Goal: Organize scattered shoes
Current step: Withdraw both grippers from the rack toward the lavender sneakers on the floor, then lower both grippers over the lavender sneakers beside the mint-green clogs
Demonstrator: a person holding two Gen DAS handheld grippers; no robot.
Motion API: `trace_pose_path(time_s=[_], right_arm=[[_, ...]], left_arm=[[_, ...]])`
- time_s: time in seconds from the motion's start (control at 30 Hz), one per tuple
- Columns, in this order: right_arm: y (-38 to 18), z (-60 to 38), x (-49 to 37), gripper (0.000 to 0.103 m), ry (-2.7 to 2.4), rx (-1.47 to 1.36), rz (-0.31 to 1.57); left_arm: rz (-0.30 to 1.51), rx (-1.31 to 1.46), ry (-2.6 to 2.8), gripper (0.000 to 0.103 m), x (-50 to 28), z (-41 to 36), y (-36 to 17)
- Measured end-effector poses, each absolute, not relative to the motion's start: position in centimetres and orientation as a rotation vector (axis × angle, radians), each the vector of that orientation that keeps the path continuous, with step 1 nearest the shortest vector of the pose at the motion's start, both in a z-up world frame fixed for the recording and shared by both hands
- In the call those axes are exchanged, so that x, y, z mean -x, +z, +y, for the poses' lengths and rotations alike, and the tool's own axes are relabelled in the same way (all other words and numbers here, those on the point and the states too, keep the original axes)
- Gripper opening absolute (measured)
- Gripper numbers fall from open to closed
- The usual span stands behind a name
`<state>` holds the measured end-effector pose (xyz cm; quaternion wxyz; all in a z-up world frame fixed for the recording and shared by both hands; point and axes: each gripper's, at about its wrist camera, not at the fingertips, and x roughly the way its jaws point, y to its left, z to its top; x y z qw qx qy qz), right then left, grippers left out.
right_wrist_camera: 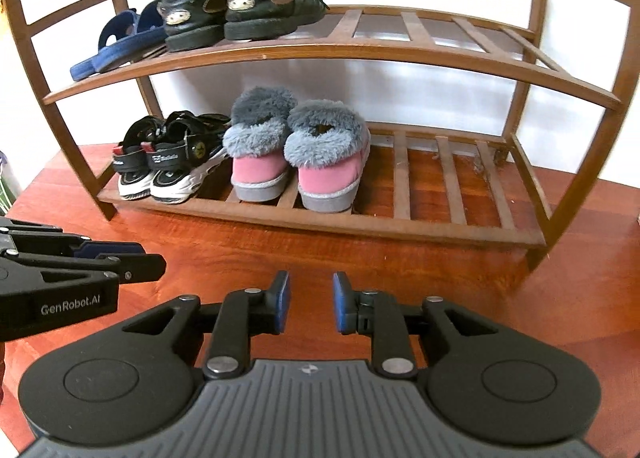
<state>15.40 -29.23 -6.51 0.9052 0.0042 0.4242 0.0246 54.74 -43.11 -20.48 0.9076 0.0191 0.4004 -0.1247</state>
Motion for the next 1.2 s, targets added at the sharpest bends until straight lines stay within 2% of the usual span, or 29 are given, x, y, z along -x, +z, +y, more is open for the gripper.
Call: trace_pose_path(time_s=[0.17,0.27,0.37,0.47,0.53,0.6,0.73,0.83,0.9,1.0,1.2], right_arm=[[-5.9,-28.7,-11.8,0.029,0.018,-0.016,0.876],[-5.7,-28.4,-9.4,0.035,-0.001,-0.022,0.877],[-5.5,-28.3,-7.1,0.036,-0.019,-0.037,0.881],[-5.4,-28.1,-4.8,0.044,-0.039,-0.05,0.879],[-5.3,-28.0,-3.3,0.05,-0.048,-0.052,0.876],[-5.3,-27.8,-1.9,0.056,-0.059,-0.054,0.875],[-5.3,-27.3,0.6,0.06,-0.084,-0.058,0.872],[-5.1,-27.1,2.3,0.068,-0.103,-0.06,0.865],[-5.0,-26.9,3.4,0.076,-0.115,-0.06,0.86],[-4.7,-26.7,4.8,0.083,-0.139,-0.061,0.853],[-4.3,-27.1,7.2,0.088,-0.177,-0.071,0.85]], left_arm=[[0.835,-0.036,-0.294,0.028,-51.6,-43.4,-20.5],[0.836,-0.037,-0.31,0.035,-49.7,-43.4,-20.5],[0.845,-0.037,-0.322,0.04,-48.0,-43.4,-20.6],[0.845,-0.039,-0.34,0.05,-46.2,-43.3,-20.6],[0.842,-0.04,-0.349,0.061,-45.1,-43.3,-20.6],[0.842,-0.038,-0.359,0.067,-44.1,-43.1,-20.6],[0.85,-0.025,-0.378,0.079,-42.4,-42.6,-20.6],[0.859,-0.018,-0.391,0.085,-41.3,-42.2,-20.6],[0.869,-0.013,-0.402,0.086,-40.6,-42.0,-20.6],[0.871,-0.01,-0.422,0.088,-39.6,-41.9,-20.5],[0.863,-0.02,-0.449,0.089,-38.0,-42.0,-20.1]])
